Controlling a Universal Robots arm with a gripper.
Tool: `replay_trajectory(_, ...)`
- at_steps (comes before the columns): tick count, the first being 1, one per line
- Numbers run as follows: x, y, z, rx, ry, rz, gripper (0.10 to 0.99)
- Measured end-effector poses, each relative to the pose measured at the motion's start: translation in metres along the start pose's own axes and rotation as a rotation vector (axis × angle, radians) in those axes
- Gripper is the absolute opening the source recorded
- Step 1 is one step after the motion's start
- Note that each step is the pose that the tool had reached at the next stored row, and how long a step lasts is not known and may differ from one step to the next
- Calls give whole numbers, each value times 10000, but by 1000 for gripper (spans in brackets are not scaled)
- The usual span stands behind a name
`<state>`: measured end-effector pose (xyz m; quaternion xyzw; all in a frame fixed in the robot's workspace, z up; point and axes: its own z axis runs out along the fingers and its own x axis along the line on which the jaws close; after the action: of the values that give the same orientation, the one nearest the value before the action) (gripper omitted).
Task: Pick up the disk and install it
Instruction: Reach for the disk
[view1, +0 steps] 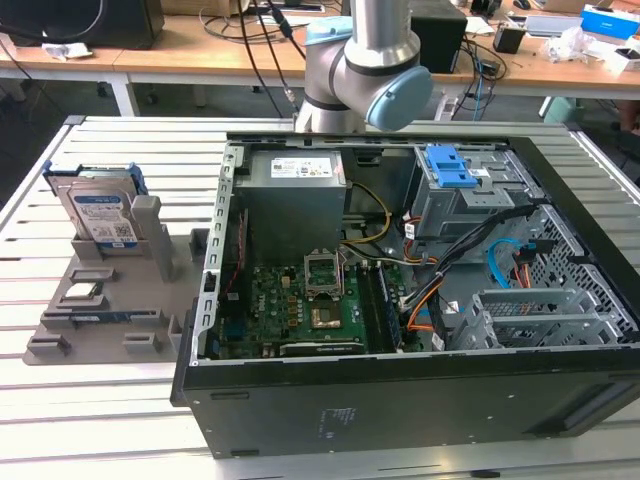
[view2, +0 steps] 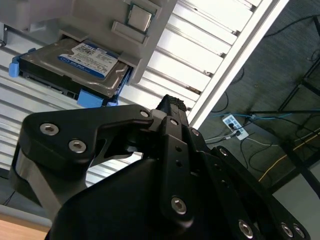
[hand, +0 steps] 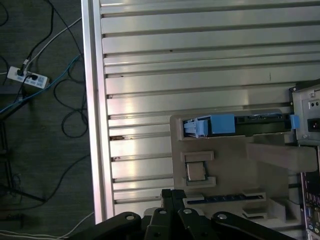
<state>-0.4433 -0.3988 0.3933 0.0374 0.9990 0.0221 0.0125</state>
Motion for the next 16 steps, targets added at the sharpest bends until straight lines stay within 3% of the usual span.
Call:
replay_trajectory(5, -134, 10, 4, 4, -1, 0, 106)
replay_trajectory(12, -477, 35, 13, 26, 0, -1, 106)
replay_trajectory(16, -533, 40, 14, 27, 1, 1, 106)
